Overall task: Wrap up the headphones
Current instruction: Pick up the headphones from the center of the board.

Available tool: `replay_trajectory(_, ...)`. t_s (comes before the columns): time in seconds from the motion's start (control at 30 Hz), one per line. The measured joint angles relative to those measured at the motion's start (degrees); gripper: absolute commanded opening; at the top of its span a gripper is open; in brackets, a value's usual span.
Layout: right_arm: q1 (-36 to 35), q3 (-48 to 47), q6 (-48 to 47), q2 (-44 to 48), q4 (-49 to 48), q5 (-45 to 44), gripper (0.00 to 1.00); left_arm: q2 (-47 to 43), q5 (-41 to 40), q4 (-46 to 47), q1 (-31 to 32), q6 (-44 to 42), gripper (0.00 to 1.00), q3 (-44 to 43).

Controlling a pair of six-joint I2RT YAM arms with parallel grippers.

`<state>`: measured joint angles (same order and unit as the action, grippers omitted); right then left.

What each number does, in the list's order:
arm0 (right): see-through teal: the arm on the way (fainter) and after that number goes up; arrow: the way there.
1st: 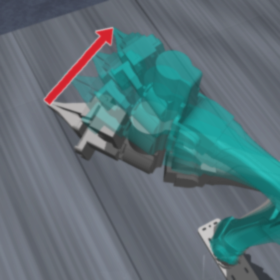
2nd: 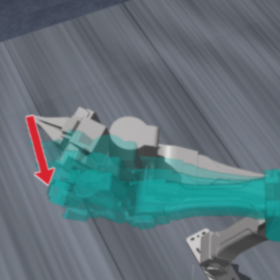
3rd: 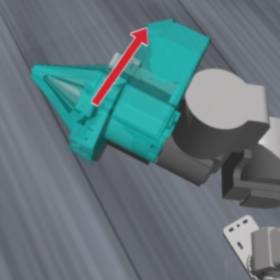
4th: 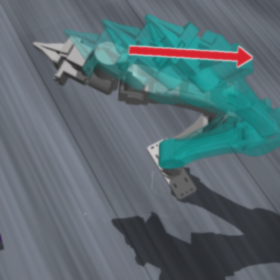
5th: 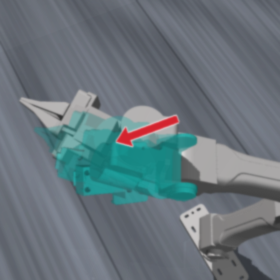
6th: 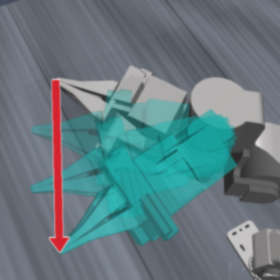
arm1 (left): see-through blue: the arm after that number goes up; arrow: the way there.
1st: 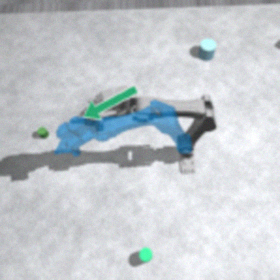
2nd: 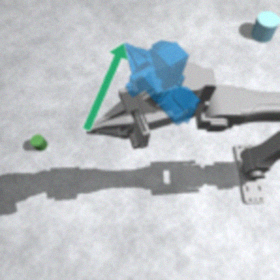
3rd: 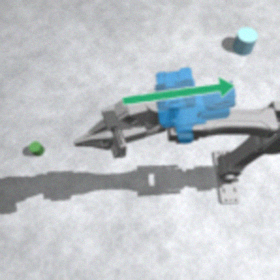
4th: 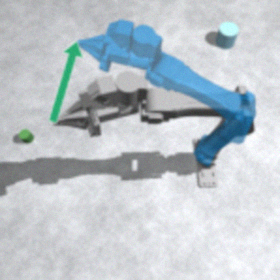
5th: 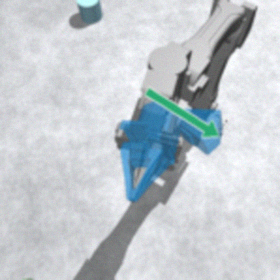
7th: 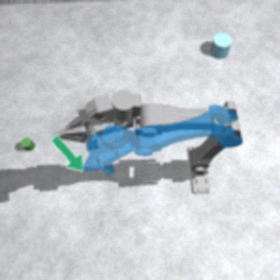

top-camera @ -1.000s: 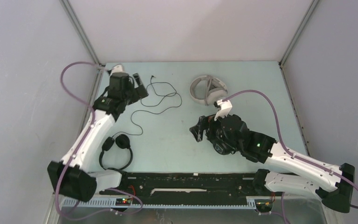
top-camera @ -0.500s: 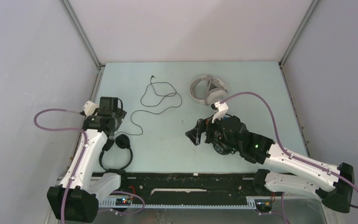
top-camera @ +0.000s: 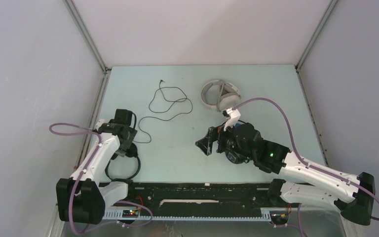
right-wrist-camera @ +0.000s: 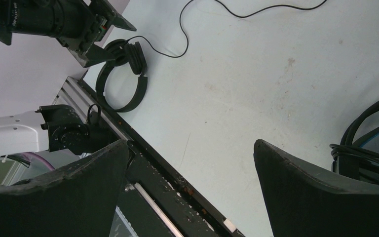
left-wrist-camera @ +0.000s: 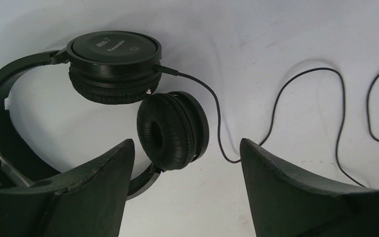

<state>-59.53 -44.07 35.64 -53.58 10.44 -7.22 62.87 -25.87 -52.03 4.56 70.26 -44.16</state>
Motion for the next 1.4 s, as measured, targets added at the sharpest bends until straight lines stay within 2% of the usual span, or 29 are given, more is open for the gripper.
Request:
replay_trajectory(0.17,-0.70,0.07,0.02,0.00,-0.02,0.35,1.00,2.19,1.79,1.11,-0.04,0.22,0.79,1.44)
replay_trajectory(0.53,-2.32,1.20,0.17,0.15,-0.04,-0.09,1.00,5.18,3.93,4.72,-0.04,-1.70,0.74,1.46)
replay_trajectory(0.63,-2.97,1.22,0.42,0.94,0.20,-0.48,1.00,5.44,3.74,4.90,-0.04,-1.68,0.66,1.95)
replay_trajectory(0.73,-3.72,1.22,0.44,2.45,0.50,-1.03,1.00,6.47,3.67,5.01,-0.04,-1.68,0.64,2.25)
replay_trajectory(1.0,-4.15,1.22,0.39,5.53,1.70,-3.06,1.00,6.73,1.70,4.68,0.00,-2.78,0.22,2.23)
replay_trajectory(1.2,-4.15,1.25,0.37,5.66,2.10,-3.56,1.00,2.69,1.53,5.27,3.23,-6.95,0.16,2.05)
replay_trajectory(1.4,-4.15,1.22,0.35,4.90,2.14,-3.63,1.00,2.19,3.41,6.01,10.27,-15.41,0.13,-1.36)
